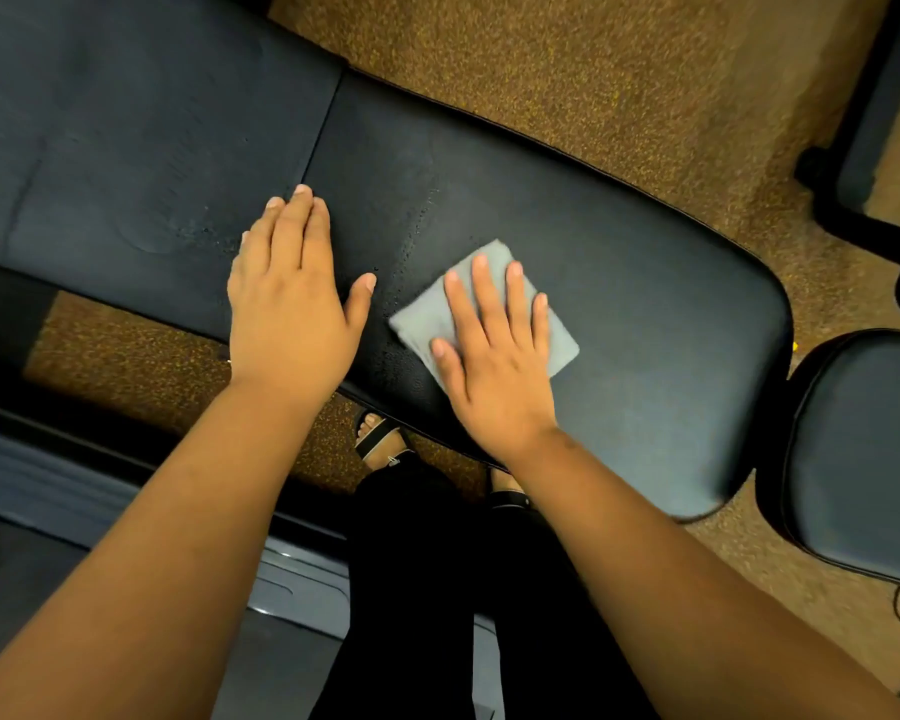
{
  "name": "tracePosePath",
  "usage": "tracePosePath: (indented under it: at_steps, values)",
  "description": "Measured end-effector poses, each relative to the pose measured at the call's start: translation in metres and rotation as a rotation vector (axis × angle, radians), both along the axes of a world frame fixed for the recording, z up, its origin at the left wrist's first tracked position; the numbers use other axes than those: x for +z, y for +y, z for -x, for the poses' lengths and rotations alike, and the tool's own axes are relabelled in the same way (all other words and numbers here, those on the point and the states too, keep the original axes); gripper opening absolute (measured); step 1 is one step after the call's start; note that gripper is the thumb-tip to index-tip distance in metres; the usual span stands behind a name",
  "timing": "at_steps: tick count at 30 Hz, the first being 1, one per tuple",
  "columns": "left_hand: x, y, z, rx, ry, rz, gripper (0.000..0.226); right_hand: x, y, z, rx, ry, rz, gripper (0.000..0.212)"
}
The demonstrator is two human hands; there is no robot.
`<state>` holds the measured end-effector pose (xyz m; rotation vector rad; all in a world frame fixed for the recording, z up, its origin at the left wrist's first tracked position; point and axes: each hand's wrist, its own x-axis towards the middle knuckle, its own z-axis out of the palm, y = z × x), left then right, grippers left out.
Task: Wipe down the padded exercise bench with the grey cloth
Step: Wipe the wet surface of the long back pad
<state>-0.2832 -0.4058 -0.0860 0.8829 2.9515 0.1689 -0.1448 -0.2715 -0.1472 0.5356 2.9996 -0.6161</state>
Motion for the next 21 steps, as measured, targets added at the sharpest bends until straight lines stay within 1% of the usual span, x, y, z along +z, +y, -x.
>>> tracePosePath:
  at_steps: [3,6,10,14,16,18,20,21]
  values:
    - [0.0,-0.003,0.001,-0.006,-0.004,0.0,0.067,-0.004,0.007,-0.025,0.098,-0.001,0.003,0.058]
    - [-0.001,-0.005,0.003,-0.009,-0.002,0.002,0.066,-0.009,0.027,-0.028,0.114,-0.008,0.002,0.059]
    - [-0.003,-0.005,0.001,-0.011,0.0,-0.002,0.067,-0.008,0.047,0.001,-0.001,-0.001,0.017,0.06]
    - [-0.003,-0.004,0.0,-0.007,-0.003,-0.007,0.067,0.0,0.058,0.055,-0.188,-0.019,0.024,0.059]
    - [-0.001,-0.003,0.001,-0.011,-0.013,-0.02,0.066,0.005,0.053,0.079,-0.235,-0.034,0.026,0.06]
    - [0.004,-0.004,0.002,0.013,-0.05,-0.112,0.062,0.009,0.04,0.092,-0.212,-0.036,0.021,0.06]
    - [0.01,-0.01,0.002,0.051,-0.054,-0.212,0.057,0.011,0.021,0.09,-0.11,-0.014,-0.008,0.06]
    - [0.013,-0.016,0.002,0.061,-0.034,-0.228,0.054,0.011,0.012,0.083,-0.045,0.005,-0.02,0.06]
